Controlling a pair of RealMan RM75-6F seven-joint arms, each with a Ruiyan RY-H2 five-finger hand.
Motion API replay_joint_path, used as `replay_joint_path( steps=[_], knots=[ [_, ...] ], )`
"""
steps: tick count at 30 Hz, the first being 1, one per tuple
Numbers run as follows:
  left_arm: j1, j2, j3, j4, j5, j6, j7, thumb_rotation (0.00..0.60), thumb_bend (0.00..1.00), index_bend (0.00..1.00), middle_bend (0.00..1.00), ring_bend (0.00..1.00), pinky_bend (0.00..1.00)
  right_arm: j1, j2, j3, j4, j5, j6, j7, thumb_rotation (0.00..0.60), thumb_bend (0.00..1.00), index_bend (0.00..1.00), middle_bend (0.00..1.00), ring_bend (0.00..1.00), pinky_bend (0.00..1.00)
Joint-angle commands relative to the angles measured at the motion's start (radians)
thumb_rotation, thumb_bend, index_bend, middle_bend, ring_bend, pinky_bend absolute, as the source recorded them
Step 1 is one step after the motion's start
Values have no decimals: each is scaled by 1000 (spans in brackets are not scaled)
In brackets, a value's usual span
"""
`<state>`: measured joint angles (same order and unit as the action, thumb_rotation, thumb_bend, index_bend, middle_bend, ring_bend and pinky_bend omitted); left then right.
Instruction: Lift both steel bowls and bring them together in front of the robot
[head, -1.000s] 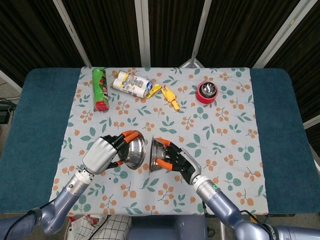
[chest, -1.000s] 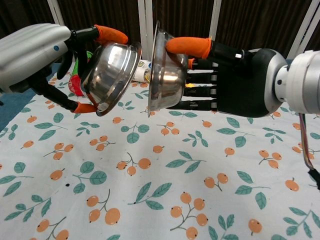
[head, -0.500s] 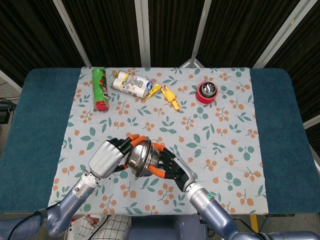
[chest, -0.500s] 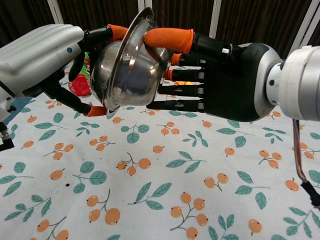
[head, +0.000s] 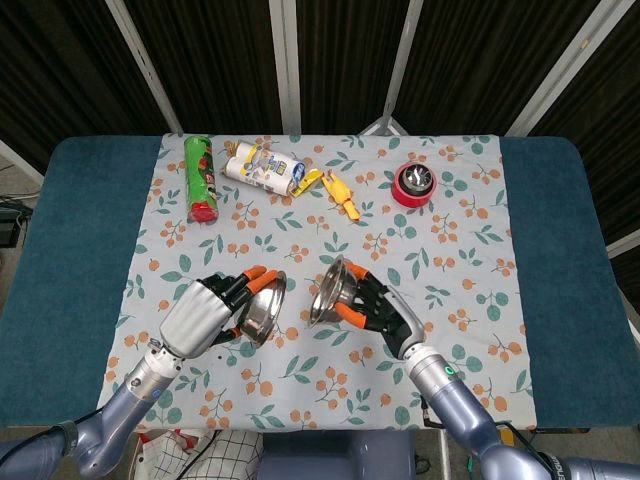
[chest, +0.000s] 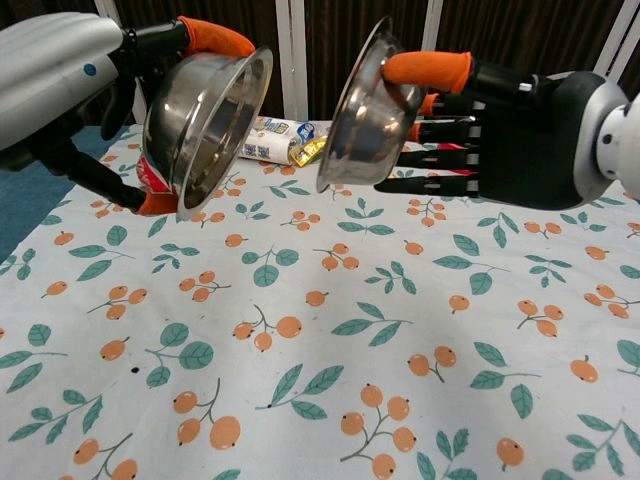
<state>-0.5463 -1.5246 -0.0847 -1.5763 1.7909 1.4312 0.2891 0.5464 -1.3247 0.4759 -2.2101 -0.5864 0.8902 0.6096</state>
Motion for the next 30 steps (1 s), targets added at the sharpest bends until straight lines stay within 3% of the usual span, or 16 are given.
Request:
replay_joint_path(
  steps=[1, 4, 8, 14, 18, 24, 30],
  knots=[
    [5, 16, 0, -14, 2, 4, 11, 600, 372, 548, 711, 543, 690, -19, 32, 14, 45, -15, -35, 21, 600, 393, 1000, 921, 954, 1000],
    [13, 41, 3, -39, -6, -3, 33, 600, 377, 548, 711, 543, 690, -15, 58, 9, 130, -43, -53, -10, 600, 393, 1000, 921, 954, 1000],
    [21, 81, 5, -84, -36, -35, 87, 600, 378, 548, 710, 543, 690, 7, 68, -58, 243, -148, -22, -161, 600, 392, 1000, 921, 954, 1000],
    [22, 127, 10, -146, -137, -131, 133, 600, 378, 548, 710, 543, 690, 36, -12, -270, 423, -454, 182, -629, 600, 393, 1000, 921, 954, 1000],
    [22, 128, 17, -147, -182, -174, 147, 600, 378, 547, 708, 543, 690, 28, -81, -373, 521, -612, 272, -825, 600, 393, 1000, 921, 954, 1000],
    [20, 110, 27, -114, -233, -221, 180, 600, 378, 546, 707, 543, 690, 9, -145, -487, 632, -764, 318, -1012, 600, 393, 1000, 921, 955, 1000],
    [16, 70, 43, -37, -272, -269, 197, 600, 378, 539, 700, 543, 690, -12, -176, -550, 660, -821, 312, -1095, 600, 393, 997, 922, 954, 1000]
  ],
)
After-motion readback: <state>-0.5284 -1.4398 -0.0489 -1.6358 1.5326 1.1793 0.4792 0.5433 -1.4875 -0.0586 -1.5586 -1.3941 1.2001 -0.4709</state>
